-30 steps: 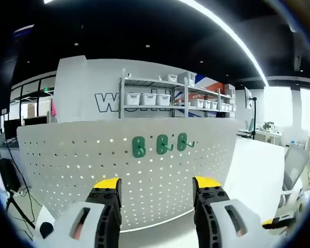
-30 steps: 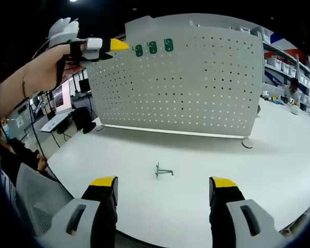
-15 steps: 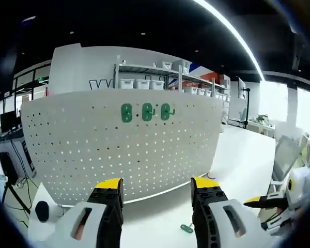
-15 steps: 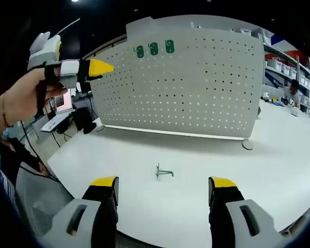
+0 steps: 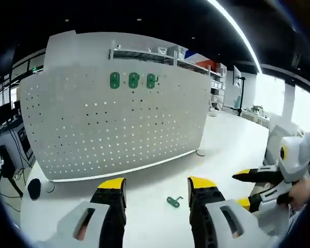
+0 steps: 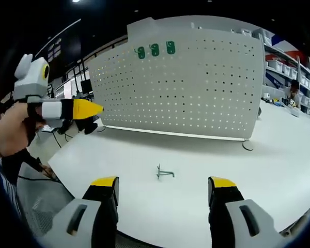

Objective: Insert the hook assembly into the mounting plate slot until the hook locks in place.

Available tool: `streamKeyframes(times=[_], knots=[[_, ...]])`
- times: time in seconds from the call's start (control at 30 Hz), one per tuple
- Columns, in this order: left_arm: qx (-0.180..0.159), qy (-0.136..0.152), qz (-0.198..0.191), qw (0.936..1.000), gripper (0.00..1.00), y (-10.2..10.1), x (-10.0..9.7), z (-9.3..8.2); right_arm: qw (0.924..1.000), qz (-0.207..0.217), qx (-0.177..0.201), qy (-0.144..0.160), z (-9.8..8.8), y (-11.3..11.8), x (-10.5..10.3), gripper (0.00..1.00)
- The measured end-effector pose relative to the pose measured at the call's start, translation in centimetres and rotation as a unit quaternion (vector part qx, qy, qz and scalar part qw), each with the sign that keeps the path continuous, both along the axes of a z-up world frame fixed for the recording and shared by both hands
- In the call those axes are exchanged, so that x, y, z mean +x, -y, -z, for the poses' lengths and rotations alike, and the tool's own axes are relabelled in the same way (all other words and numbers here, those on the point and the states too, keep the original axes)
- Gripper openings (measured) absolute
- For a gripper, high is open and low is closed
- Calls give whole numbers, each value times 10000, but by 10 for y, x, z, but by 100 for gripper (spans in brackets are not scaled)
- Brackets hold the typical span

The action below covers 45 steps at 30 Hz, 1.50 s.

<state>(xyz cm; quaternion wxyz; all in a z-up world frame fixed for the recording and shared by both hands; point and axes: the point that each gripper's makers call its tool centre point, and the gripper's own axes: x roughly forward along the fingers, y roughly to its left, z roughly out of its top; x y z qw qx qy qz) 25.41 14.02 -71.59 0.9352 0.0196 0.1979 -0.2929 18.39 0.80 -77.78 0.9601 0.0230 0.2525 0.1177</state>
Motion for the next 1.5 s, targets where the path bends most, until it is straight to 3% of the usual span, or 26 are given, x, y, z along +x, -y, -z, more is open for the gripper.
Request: streamKeyframes(times=[0.23,0.57,0.73,0.83,1.03,1.17,1.37,1.5], knots=[[83,-198,223,9995,42,18,-11,28,10000,-30,48,-80,2,-2,-2,67],[415,-614,689,9949,39,46,-21,85,9998,57,143,-98,2,2,-2,65],[605,-619,952,9917,33,59,-20,121,9998,43,153,-143,4,1,-3,64],[497,-620,986,9919,30,64,-19,130,9996,71,179,-187,5,2,-3,64],[707,-554,1179,9890,24,73,-19,153,9991,167,281,-286,9,5,-2,63],[736,-638,1104,9891,24,75,-13,166,9987,180,296,-371,12,5,-2,63],[780,-469,847,9922,19,75,4,169,9976,291,384,-488,16,8,-1,63],[719,-544,691,9935,19,77,9,175,9964,359,464,-610,22,10,0,63]])
